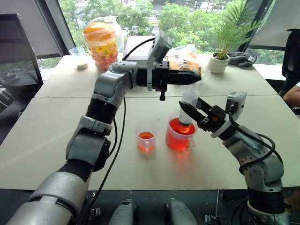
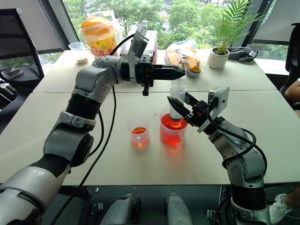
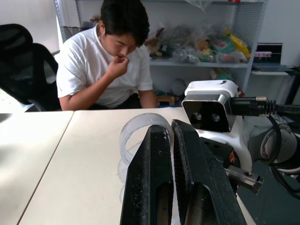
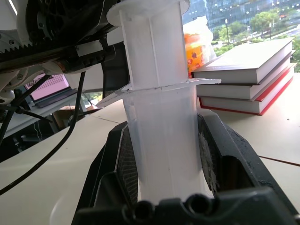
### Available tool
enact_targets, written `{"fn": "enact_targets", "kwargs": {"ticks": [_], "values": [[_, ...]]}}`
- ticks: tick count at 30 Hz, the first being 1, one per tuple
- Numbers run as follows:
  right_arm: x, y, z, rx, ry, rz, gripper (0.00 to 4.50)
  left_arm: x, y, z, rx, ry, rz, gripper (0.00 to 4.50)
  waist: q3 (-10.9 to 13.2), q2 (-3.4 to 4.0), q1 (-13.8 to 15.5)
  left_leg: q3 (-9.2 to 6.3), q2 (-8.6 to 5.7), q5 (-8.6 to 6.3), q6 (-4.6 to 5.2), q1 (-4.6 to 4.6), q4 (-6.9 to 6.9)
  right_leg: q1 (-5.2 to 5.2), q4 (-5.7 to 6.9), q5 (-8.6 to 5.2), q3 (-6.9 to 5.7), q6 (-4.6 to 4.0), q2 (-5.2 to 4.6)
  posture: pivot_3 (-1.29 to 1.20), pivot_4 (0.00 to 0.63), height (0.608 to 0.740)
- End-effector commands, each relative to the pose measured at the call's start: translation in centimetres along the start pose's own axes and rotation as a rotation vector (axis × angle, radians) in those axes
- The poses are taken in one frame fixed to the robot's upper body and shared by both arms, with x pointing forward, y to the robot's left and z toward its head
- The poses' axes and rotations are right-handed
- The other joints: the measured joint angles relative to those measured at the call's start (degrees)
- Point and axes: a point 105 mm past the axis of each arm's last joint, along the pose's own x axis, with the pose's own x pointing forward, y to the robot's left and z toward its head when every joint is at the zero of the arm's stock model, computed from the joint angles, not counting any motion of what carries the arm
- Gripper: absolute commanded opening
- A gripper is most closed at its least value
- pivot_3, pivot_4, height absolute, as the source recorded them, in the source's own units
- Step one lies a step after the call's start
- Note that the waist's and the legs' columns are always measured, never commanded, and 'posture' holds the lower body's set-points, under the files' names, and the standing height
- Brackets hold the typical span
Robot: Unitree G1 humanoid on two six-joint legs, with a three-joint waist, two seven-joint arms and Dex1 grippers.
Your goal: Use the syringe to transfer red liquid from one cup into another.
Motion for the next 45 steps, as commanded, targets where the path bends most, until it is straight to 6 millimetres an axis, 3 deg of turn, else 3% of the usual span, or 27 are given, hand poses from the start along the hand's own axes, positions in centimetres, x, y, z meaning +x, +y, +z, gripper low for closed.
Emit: {"fn": "enact_targets", "kwargs": {"ticks": [1, 3, 9, 22, 26, 31, 36, 45], "values": [[0.7, 2.0, 0.9, -0.014, -0.009, 0.099, 1.42, -0.8, -0.1, 3.1, 0.095, -0.062, 0.028, 0.32, 0.0, 0.00, 0.0, 0.00, 0.00, 0.00, 0.00, 0.00, 0.00, -0.01, 0.00, 0.00, 0.00, 0.00, 0.00, 0.00, 0.150, 0.740], [0.7, 1.8, 1.8, -0.033, -0.026, 0.097, 1.42, -1.0, -0.1, 2.7, 0.087, -0.048, 0.026, 1.01, 0.0, 0.00, 0.0, 0.00, 0.00, 0.00, 0.00, 0.00, 0.00, -0.01, 0.00, 0.00, 0.00, 0.00, 0.00, 0.00, 0.150, 0.740], [0.6, 1.3, 3.9, -0.068, -0.060, 0.084, 1.42, -2.4, -0.2, 2.0, 0.110, -0.022, 0.049, 3.81, 0.0, 0.00, 0.0, 0.00, 0.00, 0.00, 0.00, 0.00, 0.00, 0.00, 0.01, 0.00, 0.01, 0.00, -0.02, 0.00, 0.150, 0.740], [1.1, 2.0, 5.3, -0.089, -0.097, 0.112, 1.42, -9.5, -0.3, 1.8, 0.089, 0.056, 0.243, 3.81, 0.0, 0.00, -0.1, -0.02, 0.02, 0.00, 0.00, 0.00, 0.00, -0.03, 0.03, 0.00, 0.01, 0.00, -0.03, 0.00, 0.150, 0.740], [1.8, 2.5, 7.4, -0.105, -0.140, 0.170, 1.42, -11.7, 0.4, 1.8, 0.095, 0.080, 0.338, 3.81, 0.0, 0.00, 0.0, -0.01, 0.01, 0.00, 0.00, 0.00, 0.05, -0.01, 0.04, 0.00, 0.01, 0.00, -0.06, 0.00, 0.150, 0.740], [4.5, 4.0, 10.0, -0.075, -0.210, 0.329, 1.42, -14.2, 1.1, 1.9, 0.114, 0.109, 0.446, 3.81, 0.0, 0.00, -0.3, -0.02, 0.02, 0.00, 0.00, 0.00, 0.04, -0.04, 0.06, 0.00, 0.00, -0.01, -0.06, 0.00, 0.150, 0.740], [6.5, 5.6, 8.3, -0.002, -0.210, 0.428, 1.42, -15.3, 0.8, 2.0, 0.114, 0.122, 0.483, 3.81, 0.0, 0.00, -0.2, -0.06, 0.03, 0.00, 0.00, 0.00, -0.03, -0.07, 0.05, 0.00, -0.04, -0.01, -0.06, 0.00, 0.150, 0.740], [7.2, 6.3, 3.0, 0.029, -0.141, 0.475, 1.42, -15.9, -1.7, 3.7, 0.053, 0.104, 0.419, 3.81, 0.0, -0.01, -0.2, -0.04, 0.01, 0.00, 0.00, -0.06, 0.00, -0.10, 0.06, 0.00, -0.04, -0.01, -0.09, 0.00, 0.150, 0.740]]}}
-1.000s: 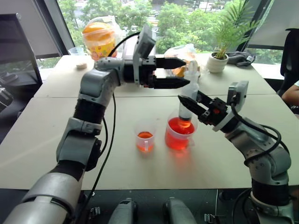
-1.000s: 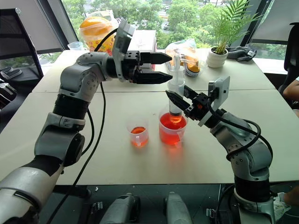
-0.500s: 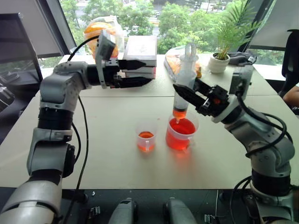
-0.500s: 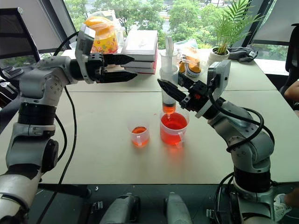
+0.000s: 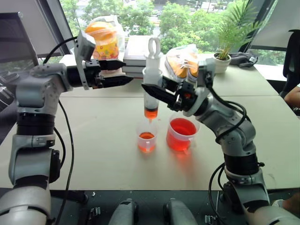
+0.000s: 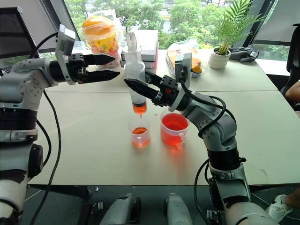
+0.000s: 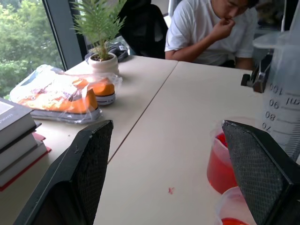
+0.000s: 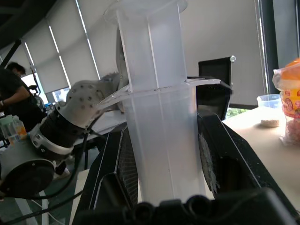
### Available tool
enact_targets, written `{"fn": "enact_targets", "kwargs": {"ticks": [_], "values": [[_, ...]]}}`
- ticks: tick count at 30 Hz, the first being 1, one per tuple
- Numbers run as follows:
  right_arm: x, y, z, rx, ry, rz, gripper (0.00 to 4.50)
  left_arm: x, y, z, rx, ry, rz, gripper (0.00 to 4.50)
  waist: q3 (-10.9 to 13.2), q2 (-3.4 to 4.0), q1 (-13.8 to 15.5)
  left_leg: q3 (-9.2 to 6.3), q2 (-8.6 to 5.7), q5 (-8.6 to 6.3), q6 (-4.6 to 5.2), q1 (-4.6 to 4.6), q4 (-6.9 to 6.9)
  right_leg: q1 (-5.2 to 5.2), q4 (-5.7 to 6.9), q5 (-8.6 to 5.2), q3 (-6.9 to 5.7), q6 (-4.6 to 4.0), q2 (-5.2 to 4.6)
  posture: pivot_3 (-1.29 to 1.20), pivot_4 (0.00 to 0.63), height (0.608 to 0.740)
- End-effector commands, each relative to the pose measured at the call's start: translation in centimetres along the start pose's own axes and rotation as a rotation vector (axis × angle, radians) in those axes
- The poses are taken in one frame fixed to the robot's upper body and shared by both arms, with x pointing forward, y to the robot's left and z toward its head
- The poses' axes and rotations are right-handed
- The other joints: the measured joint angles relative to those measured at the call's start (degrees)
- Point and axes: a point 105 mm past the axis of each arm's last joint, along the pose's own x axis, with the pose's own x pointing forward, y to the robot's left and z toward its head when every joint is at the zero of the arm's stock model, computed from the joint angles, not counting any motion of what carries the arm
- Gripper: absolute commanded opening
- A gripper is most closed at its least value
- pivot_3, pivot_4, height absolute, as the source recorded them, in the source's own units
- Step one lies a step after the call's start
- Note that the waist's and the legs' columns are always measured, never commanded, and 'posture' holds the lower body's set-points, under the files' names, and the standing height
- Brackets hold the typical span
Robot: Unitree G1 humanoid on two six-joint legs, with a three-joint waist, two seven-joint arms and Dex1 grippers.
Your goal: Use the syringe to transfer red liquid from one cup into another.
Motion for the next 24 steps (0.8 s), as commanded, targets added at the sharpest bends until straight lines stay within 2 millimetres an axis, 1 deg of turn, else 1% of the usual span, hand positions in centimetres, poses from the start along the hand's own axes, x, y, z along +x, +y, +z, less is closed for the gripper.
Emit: {"fn": "enact_targets", "kwargs": {"ticks": [1, 4, 6, 9, 15, 19, 20, 22, 24], "values": [[0.1, 0.6, -0.5, -0.045, -0.011, 0.032, 1.42, -0.8, -1.1, 2.3, 0.013, -0.056, -0.044, 3.81, 0.0, 0.00, -0.1, 0.00, 0.00, 0.00, 0.00, 0.00, 0.00, 0.00, 0.01, 0.00, 0.00, 0.00, 0.01, 0.00, 0.150, 0.740], [-0.1, 0.6, -1.5, -0.040, 0.005, 0.026, 1.42, -0.6, -1.7, 2.8, -0.005, -0.073, -0.077, 3.81, 0.0, 0.00, -0.1, 0.00, 0.00, 0.00, -0.01, 0.01, 0.01, -0.02, 0.05, 0.00, 0.00, 0.00, 0.02, 0.00, 0.150, 0.740], [-0.2, 0.6, -1.8, -0.042, 0.012, 0.022, 1.42, 0.0, -2.0, 2.9, -0.015, -0.086, -0.098, 3.81, 0.0, 0.00, -0.1, -0.01, 0.00, 0.01, -0.02, 0.01, 0.01, -0.02, 0.05, 0.00, 0.00, 0.00, 0.02, 0.00, 0.150, 0.740], [-0.1, 0.7, -1.9, -0.043, 0.011, 0.021, 1.42, 1.0, -1.8, 2.9, -0.029, -0.107, -0.099, 3.81, 0.0, 0.00, 0.1, -0.01, 0.00, 0.01, -0.02, 0.02, 0.03, -0.01, 0.05, 0.00, 0.00, 0.00, 0.02, 0.00, 0.150, 0.740], [-0.1, 0.8, -1.9, -0.046, 0.012, 0.019, 1.42, 3.1, -2.4, 2.0, -0.028, -0.099, -0.146, 3.81, 0.0, 0.00, 0.0, -0.01, 0.00, 0.02, -0.03, 0.02, 0.04, -0.02, 0.07, 0.00, 0.00, 0.00, 0.02, 0.00, 0.150, 0.740], [-0.1, 0.9, -1.8, -0.046, 0.012, 0.018, 1.42, 4.2, -2.7, 1.7, -0.017, -0.094, -0.166, 3.81, 0.0, 0.00, -0.1, 0.00, 0.00, 0.02, -0.03, 0.02, 0.03, -0.03, 0.07, 0.00, 0.02, 0.00, 0.02, 0.00, 0.150, 0.740], [-0.1, 0.9, -1.8, -0.046, 0.012, 0.018, 1.42, 4.4, -2.9, 1.7, -0.016, -0.100, -0.174, 3.58, 0.0, 0.00, -0.1, 0.00, 0.00, 0.02, -0.03, 0.02, 0.03, -0.04, 0.07, 0.00, 0.02, 0.00, 0.02, 0.00, 0.150, 0.740], [0.0, 1.0, -1.8, -0.046, 0.013, 0.018, 1.42, 4.8, -3.0, 1.9, -0.017, -0.112, -0.180, 2.91, 0.0, 0.00, 0.0, -0.01, 0.00, 0.02, -0.03, 0.02, 0.03, -0.03, 0.07, 0.00, 0.02, 0.00, 0.02, 0.00, 0.150, 0.740], [0.0, 1.0, -1.8, -0.045, 0.013, 0.018, 1.42, 5.0, -3.2, 2.1, -0.018, -0.121, -0.192, 1.94, 0.0, 0.00, 0.0, 0.00, 0.00, 0.02, -0.03, 0.01, 0.03, -0.02, 0.07, 0.00, 0.02, 0.00, 0.01, 0.00, 0.150, 0.740]]}}
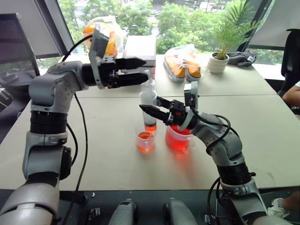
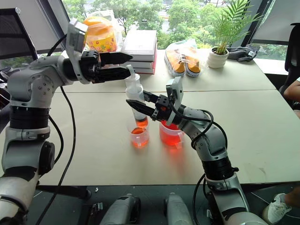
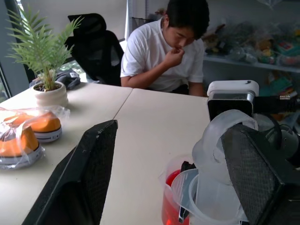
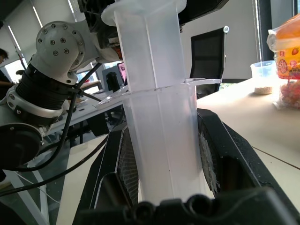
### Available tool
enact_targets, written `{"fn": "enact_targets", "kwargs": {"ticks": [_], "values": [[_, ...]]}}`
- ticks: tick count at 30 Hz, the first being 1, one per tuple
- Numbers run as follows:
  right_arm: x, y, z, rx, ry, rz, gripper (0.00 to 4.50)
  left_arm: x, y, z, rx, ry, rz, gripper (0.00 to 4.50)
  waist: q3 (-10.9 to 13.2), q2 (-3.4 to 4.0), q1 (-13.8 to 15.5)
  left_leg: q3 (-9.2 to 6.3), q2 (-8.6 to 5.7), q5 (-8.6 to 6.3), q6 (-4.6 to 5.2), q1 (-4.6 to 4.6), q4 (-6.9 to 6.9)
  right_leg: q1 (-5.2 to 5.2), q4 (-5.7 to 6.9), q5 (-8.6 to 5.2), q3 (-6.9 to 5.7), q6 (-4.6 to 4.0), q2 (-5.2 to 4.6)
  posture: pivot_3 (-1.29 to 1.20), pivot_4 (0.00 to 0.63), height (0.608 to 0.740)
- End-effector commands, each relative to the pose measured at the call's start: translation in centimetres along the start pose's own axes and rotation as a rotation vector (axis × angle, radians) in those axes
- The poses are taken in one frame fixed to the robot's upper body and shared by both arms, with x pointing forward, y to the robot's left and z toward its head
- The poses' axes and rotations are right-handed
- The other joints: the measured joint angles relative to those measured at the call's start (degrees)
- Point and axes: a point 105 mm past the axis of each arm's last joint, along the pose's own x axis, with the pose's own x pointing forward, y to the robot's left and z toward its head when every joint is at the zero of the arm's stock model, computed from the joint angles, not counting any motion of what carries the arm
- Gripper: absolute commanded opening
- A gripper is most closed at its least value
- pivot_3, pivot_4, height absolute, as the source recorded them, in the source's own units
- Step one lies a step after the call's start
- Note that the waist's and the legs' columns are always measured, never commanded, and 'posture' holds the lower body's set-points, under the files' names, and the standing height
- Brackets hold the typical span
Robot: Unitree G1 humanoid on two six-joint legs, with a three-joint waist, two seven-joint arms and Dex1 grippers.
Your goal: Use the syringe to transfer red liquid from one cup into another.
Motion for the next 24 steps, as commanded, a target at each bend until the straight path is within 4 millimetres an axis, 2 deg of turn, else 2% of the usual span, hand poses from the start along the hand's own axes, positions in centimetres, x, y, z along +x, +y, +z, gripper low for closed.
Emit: {"fn": "enact_targets", "kwargs": {"ticks": [1, 4, 11, 24], "values": [[0.6, 1.0, 1.8, -0.045, -0.059, 0.046, 1.42, 0.5, -0.4, 1.0, 0.042, -0.008, -0.019, 1.41, 0.0, 0.00, 0.0, 0.00, 0.00, 0.00, 0.00, 0.00, 0.00, 0.00, 0.00, 0.00, 0.00, 0.00, 0.00, 0.00, 0.150, 0.740], [0.7, 1.0, 1.9, -0.044, -0.062, 0.044, 1.42, 0.6, -0.9, 1.0, 0.042, -0.009, -0.046, 0.05, 0.0, 0.00, -0.1, -0.01, 0.00, 0.00, 0.00, 0.00, -0.01, 0.00, 0.00, 0.00, 0.00, 0.00, 0.00, 0.00, 0.150, 0.740], [1.3, 1.0, 2.8, -0.055, -0.093, 0.044, 1.42, 0.5, -1.9, 0.4, 0.040, 0.017, -0.097, 0.05, 0.0, 0.00, -0.1, 0.00, 0.00, 0.00, -0.01, 0.00, -0.03, -0.02, 0.01, 0.00, 0.01, 0.00, 0.01, 0.00, 0.150, 0.740], [1.6, 0.4, 7.1, -0.113, -0.181, 0.016, 1.42, 0.2, -2.5, -2.7, 0.009, 0.083, -0.126, 0.05, 0.0, 0.00, 0.0, -0.01, 0.00, 0.00, -0.01, 0.00, -0.03, -0.02, 0.00, 0.00, 0.01, 0.00, -0.01, 0.00, 0.150, 0.740]]}}
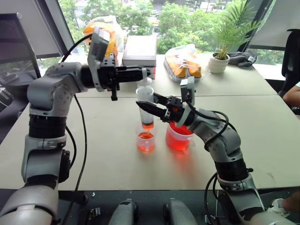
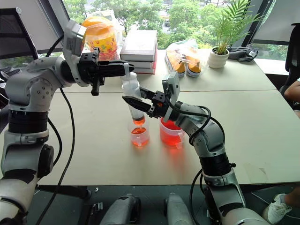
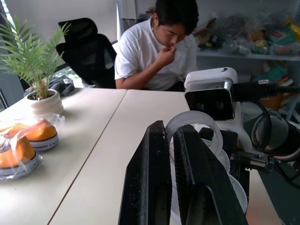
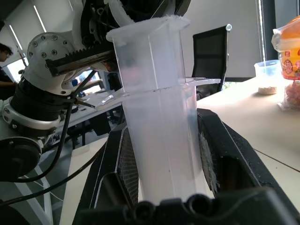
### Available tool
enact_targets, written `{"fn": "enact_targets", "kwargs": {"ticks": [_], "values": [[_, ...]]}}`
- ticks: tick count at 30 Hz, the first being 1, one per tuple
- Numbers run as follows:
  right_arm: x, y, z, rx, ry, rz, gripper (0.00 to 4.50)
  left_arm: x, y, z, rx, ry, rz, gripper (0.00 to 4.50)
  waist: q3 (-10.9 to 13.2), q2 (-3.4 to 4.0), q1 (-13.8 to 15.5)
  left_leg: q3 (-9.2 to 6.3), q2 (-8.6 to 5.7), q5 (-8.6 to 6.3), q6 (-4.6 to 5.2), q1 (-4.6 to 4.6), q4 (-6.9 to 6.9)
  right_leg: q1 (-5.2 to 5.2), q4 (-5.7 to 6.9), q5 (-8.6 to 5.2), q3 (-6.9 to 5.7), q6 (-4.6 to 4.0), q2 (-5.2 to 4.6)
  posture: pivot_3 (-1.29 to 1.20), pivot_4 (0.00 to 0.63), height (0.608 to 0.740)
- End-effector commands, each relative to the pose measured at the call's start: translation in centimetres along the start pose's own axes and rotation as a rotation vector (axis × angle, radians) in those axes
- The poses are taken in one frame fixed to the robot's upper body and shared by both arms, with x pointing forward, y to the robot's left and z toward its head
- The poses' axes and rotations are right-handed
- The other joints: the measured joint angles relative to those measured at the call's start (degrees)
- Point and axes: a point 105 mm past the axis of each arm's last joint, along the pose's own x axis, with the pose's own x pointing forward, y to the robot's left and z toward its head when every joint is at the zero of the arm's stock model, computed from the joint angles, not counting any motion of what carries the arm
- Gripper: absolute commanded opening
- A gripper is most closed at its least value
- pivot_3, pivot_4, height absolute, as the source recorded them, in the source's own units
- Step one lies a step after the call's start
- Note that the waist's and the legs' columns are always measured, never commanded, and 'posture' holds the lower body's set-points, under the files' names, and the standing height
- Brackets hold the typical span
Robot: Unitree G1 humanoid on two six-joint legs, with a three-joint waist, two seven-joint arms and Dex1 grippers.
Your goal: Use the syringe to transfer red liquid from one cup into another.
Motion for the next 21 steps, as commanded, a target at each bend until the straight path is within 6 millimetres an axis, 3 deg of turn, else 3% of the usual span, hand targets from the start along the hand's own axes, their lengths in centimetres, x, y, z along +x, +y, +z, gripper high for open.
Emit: {"fn": "enact_targets", "kwargs": {"ticks": [1, 7, 15, 18, 21], "values": [[0.1, 0.5, 6.4, -0.136, -0.193, 0.004, 1.42, 1.1, -1.5, -2.5, -0.058, 0.062, -0.100, 0.05, 0.0, 0.00, 0.0, 0.00, 0.00, 0.00, 0.00, 0.00, 0.00, 0.00, 0.00, 0.00, 0.00, 0.00, 0.00, 0.00, 0.150, 0.740], [0.1, 0.3, 7.6, -0.151, -0.211, -0.008, 1.42, 1.5, -2.4, -4.2, -0.079, 0.109, -0.129, 0.05, 0.0, 0.00, 0.0, 0.00, 0.00, 0.00, 0.00, 0.00, -0.01, 0.00, -0.01, 0.00, 0.00, 0.00, -0.01, 0.00, 0.150, 0.740], [-0.1, 0.4, 8.2, -0.149, -0.222, -0.014, 1.42, 1.7, -2.5, -4.3, -0.086, 0.114, -0.134, 0.05, 0.0, 0.00, 0.0, 0.00, 0.00, 0.00, 0.00, 0.00, -0.02, 0.00, -0.01, 0.00, 0.00, 0.00, -0.01, 0.00, 0.150, 0.740], [-0.1, 0.5, 8.0, -0.142, -0.215, -0.013, 1.42, 1.7, -2.1, -4.0, -0.077, 0.114, -0.115, 0.05, 0.0, 0.00, 0.0, 0.00, 0.00, 0.00, 0.00, 0.00, -0.02, 0.00, -0.01, 0.00, 0.00, 0.00, 0.00, 0.00, 0.150, 0.740], [-0.1, 0.6, 6.9, -0.112, -0.197, -0.009, 1.42, 1.3, -0.8, -2.3, -0.089, 0.067, -0.055, 0.05, 0.0, 0.00, 0.0, 0.00, 0.00, 0.00, 0.00, 0.00, -0.02, 0.00, -0.01, 0.00, 0.00, 0.00, 0.00, 0.00, 0.150, 0.740]]}}
